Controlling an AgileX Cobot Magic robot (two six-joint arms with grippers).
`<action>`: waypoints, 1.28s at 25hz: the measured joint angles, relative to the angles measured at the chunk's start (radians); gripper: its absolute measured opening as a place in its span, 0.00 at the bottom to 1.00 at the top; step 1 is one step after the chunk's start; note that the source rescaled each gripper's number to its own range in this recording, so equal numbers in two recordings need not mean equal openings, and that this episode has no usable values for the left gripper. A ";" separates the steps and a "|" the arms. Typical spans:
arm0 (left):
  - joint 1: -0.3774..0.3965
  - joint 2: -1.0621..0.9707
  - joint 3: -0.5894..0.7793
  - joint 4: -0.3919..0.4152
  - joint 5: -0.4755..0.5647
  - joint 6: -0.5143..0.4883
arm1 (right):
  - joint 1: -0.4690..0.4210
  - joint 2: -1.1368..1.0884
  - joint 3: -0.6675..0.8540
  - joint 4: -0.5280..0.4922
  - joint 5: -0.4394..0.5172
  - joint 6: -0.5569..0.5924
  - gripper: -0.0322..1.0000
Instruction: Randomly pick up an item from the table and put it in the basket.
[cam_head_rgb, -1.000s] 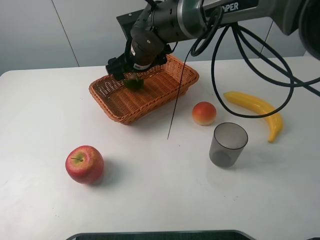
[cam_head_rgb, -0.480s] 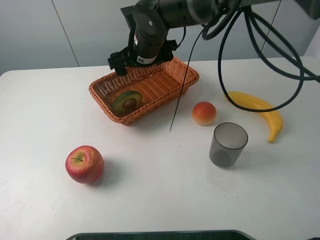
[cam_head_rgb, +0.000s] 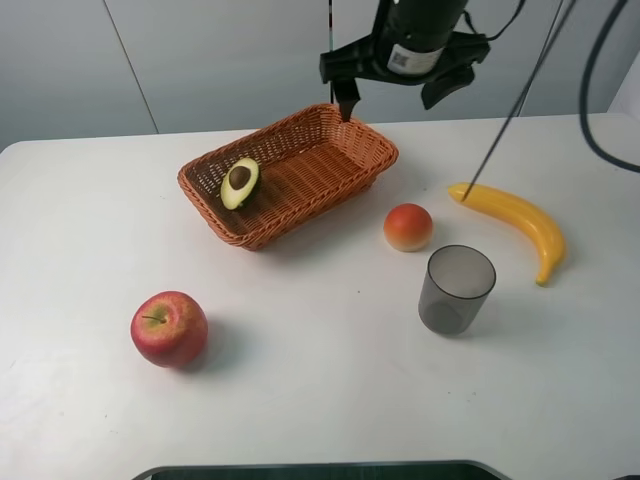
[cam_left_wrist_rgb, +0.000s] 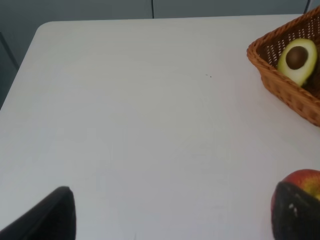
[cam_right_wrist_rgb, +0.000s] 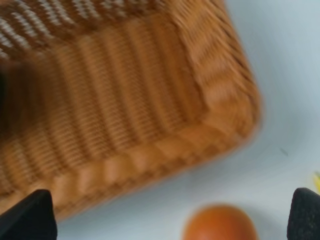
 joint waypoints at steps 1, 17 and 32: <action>0.000 0.000 0.000 0.000 0.000 0.000 | -0.022 -0.033 0.035 0.012 0.008 -0.009 1.00; 0.000 0.000 0.000 0.000 0.000 0.000 | -0.477 -0.652 0.583 0.124 0.046 -0.102 1.00; 0.000 0.000 0.000 0.000 0.000 0.000 | -0.631 -1.310 0.807 0.130 0.156 -0.284 1.00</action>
